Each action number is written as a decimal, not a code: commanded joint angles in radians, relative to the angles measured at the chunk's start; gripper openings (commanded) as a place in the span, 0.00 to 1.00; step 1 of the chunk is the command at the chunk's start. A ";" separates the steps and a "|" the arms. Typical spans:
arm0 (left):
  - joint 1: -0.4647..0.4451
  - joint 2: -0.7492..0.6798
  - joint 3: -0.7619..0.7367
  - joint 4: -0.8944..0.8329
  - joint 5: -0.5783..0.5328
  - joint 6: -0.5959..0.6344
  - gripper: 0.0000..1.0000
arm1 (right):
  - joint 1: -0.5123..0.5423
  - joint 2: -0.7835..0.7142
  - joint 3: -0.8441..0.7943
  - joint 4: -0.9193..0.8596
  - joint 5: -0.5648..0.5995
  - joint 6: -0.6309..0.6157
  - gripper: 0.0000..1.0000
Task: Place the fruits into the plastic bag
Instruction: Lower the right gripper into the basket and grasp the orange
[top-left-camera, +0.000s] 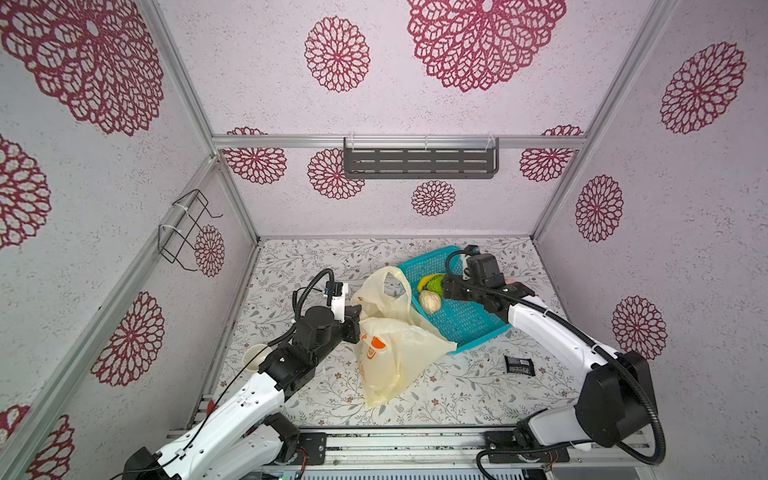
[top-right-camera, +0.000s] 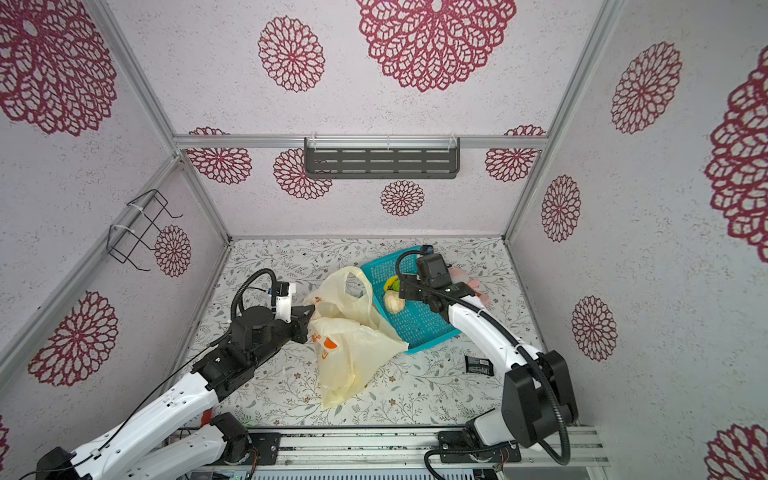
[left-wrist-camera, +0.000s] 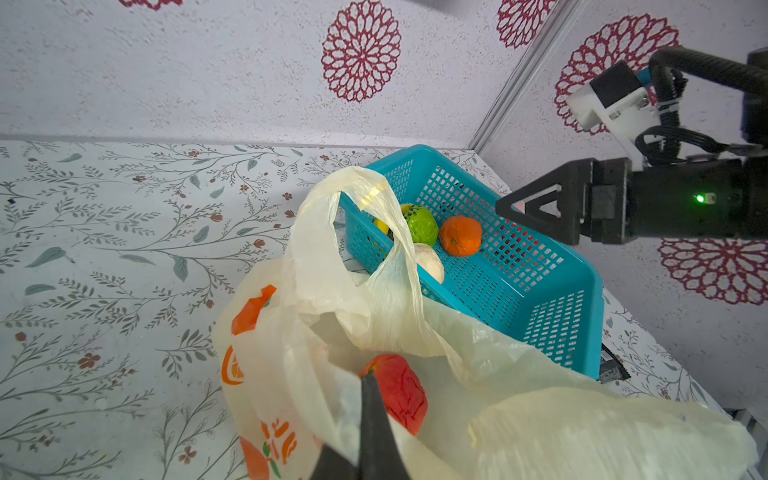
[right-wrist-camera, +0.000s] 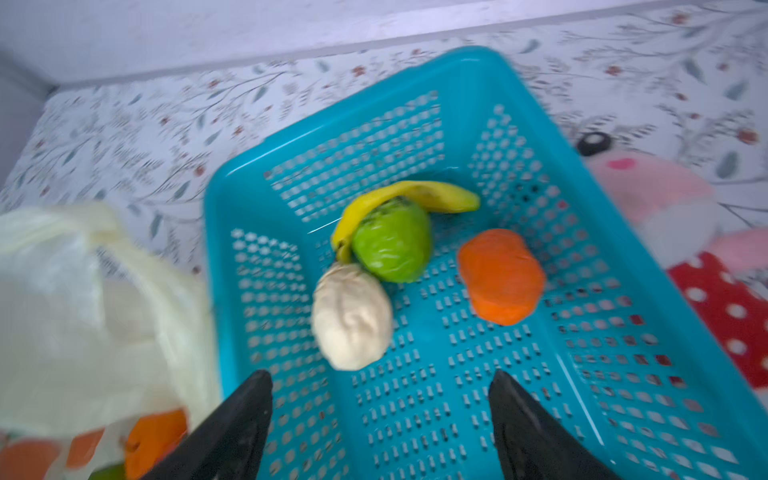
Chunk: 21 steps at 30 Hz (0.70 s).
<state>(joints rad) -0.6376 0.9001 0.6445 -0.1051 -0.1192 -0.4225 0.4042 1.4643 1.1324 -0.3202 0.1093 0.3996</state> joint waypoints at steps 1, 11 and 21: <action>-0.012 0.002 -0.014 0.032 -0.009 0.013 0.00 | -0.050 0.091 0.066 -0.028 0.045 0.058 0.83; -0.013 -0.023 -0.032 0.032 -0.014 0.021 0.00 | -0.129 0.338 0.164 -0.001 -0.018 0.051 0.79; -0.012 -0.059 -0.055 0.022 -0.040 0.035 0.00 | -0.130 0.452 0.252 -0.005 -0.028 0.039 0.69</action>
<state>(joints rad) -0.6415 0.8551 0.6018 -0.0921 -0.1455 -0.4114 0.2783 1.9156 1.3388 -0.3195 0.0910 0.4309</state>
